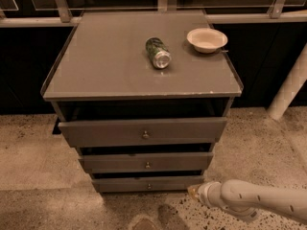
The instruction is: Close middle drawer
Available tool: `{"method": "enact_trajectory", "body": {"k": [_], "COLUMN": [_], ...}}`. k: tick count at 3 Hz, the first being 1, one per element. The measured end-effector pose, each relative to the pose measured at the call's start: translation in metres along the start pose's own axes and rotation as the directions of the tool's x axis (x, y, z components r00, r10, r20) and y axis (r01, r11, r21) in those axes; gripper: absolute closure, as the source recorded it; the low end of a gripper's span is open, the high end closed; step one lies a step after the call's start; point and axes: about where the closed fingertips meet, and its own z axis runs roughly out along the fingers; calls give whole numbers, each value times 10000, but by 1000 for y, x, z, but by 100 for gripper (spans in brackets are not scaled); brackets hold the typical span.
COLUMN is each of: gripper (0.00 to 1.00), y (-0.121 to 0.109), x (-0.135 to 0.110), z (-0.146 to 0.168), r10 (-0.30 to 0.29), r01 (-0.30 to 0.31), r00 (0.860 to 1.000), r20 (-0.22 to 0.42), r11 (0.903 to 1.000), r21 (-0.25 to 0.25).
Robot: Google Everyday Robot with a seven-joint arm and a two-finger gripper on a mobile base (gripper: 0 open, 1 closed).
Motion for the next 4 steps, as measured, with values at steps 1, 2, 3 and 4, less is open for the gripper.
{"method": "enact_trajectory", "body": {"k": [1,2,3,4], "gripper": [35,12,0,0], "y": [0,0,0,0], "x": [0,0,0,0], "z": [0,0,0,0], "r10": [0,0,0,0], "r01": [0,0,0,0], "r00": [10000,10000,10000,10000], "r20": [0,0,0,-1], "r11": [10000,10000,10000,10000], "r21": [0,-1,-1,-2]}}
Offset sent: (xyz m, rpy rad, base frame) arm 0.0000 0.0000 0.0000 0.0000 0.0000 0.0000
